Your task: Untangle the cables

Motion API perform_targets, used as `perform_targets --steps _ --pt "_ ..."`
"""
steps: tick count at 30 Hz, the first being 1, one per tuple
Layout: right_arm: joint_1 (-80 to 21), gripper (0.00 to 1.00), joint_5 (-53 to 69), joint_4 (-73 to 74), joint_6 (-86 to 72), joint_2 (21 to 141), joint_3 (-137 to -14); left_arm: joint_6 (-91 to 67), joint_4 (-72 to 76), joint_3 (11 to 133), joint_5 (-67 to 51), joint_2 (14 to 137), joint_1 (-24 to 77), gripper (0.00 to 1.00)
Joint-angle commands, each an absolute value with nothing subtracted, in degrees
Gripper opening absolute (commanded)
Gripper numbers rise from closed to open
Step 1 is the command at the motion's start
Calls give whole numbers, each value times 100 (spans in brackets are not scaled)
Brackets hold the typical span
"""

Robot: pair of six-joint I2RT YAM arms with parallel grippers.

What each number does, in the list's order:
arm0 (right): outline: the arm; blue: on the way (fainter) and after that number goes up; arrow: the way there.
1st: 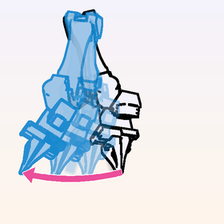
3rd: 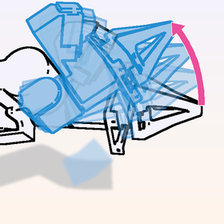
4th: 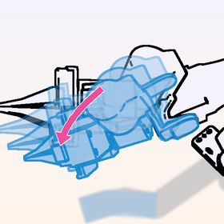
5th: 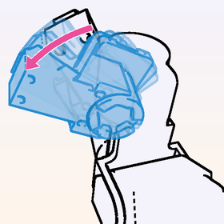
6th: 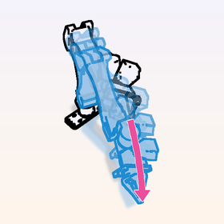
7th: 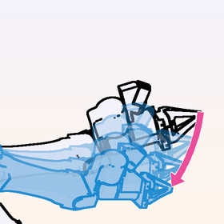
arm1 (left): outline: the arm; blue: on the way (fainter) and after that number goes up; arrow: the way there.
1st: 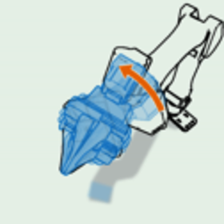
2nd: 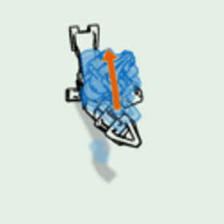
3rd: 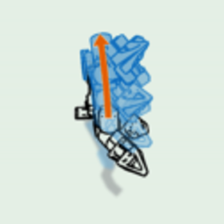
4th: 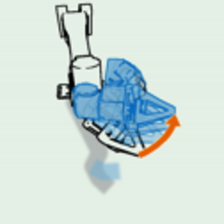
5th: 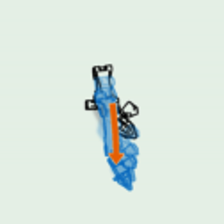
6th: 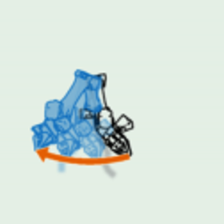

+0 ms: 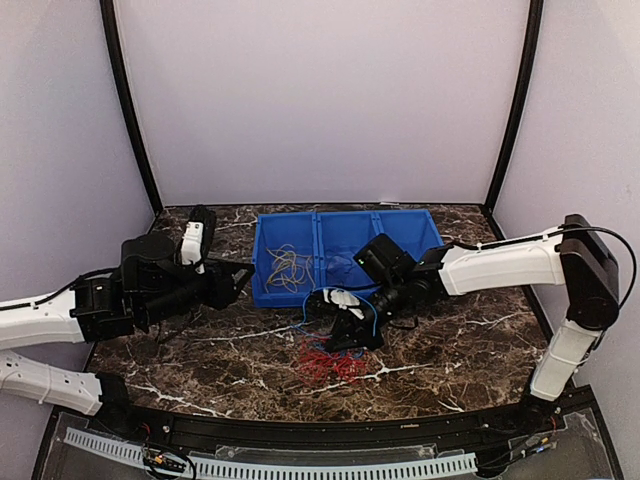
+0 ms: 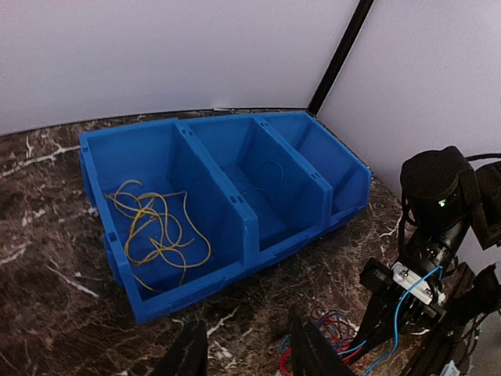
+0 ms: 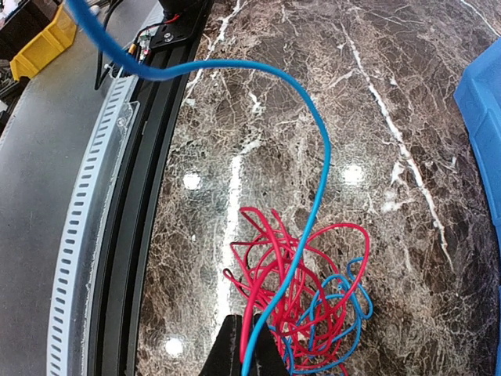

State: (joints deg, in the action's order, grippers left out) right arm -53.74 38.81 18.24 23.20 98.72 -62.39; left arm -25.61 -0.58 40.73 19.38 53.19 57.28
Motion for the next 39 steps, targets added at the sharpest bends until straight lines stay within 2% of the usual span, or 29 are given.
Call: perform_targets --steps 1,7,25,26,32,36,39 --pt "-5379 5 3949 1854 2490 9941 -6243 -3248 500 3720 1322 5603 5748 45" --pt "-5379 6 3931 1862 2593 10073 -6150 -4063 1150 3356 656 6484 5748 55" --pt "-5379 8 3938 1943 2716 10534 -6160 -5081 1873 3233 -517 8061 5748 58" --pt "-5379 10 3900 1961 2716 10530 -6161 -5094 1940 3220 -531 8082 5748 58" --pt "-5304 36 3433 2170 2786 10305 -6101 -4963 1793 3332 -457 8147 5748 58" --pt "-4986 44 3503 2111 2694 9958 -6082 -4958 1684 3393 -528 8158 5756 58" --pt "-4784 44 3579 2081 2655 9904 -6077 -5039 1773 3328 -606 8206 5765 58"
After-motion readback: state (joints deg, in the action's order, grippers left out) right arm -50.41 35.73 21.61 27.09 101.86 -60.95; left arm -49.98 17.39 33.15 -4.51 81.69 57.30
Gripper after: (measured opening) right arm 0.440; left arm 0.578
